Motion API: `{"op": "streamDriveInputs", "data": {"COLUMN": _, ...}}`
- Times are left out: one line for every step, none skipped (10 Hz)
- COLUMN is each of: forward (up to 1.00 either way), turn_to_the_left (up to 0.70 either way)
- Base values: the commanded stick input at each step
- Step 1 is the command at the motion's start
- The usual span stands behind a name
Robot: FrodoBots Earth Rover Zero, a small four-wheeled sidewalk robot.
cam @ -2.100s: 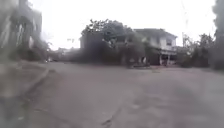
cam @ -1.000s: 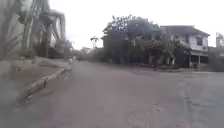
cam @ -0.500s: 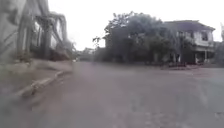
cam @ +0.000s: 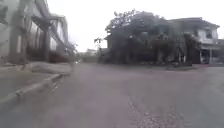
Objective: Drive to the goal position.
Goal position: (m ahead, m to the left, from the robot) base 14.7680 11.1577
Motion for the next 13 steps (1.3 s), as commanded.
{"op": "streamDriveInputs", "data": {"forward": 1.00, "turn_to_the_left": 0.40}}
{"op": "streamDriveInputs", "data": {"forward": 1.00, "turn_to_the_left": 0.40}}
{"op": "streamDriveInputs", "data": {"forward": 1.00, "turn_to_the_left": 0.40}}
{"op": "streamDriveInputs", "data": {"forward": 1.00, "turn_to_the_left": 0.40}}
{"op": "streamDriveInputs", "data": {"forward": 1.00, "turn_to_the_left": 0.27}}
{"op": "streamDriveInputs", "data": {"forward": 1.00, "turn_to_the_left": 0.02}}
{"op": "streamDriveInputs", "data": {"forward": 1.00, "turn_to_the_left": 0.00}}
{"op": "streamDriveInputs", "data": {"forward": 1.00, "turn_to_the_left": 0.00}}
{"op": "streamDriveInputs", "data": {"forward": 1.00, "turn_to_the_left": 0.00}}
{"op": "streamDriveInputs", "data": {"forward": 1.00, "turn_to_the_left": 0.00}}
{"op": "streamDriveInputs", "data": {"forward": 1.00, "turn_to_the_left": 0.00}}
{"op": "streamDriveInputs", "data": {"forward": 1.00, "turn_to_the_left": 0.00}}
{"op": "streamDriveInputs", "data": {"forward": 1.00, "turn_to_the_left": 0.00}}
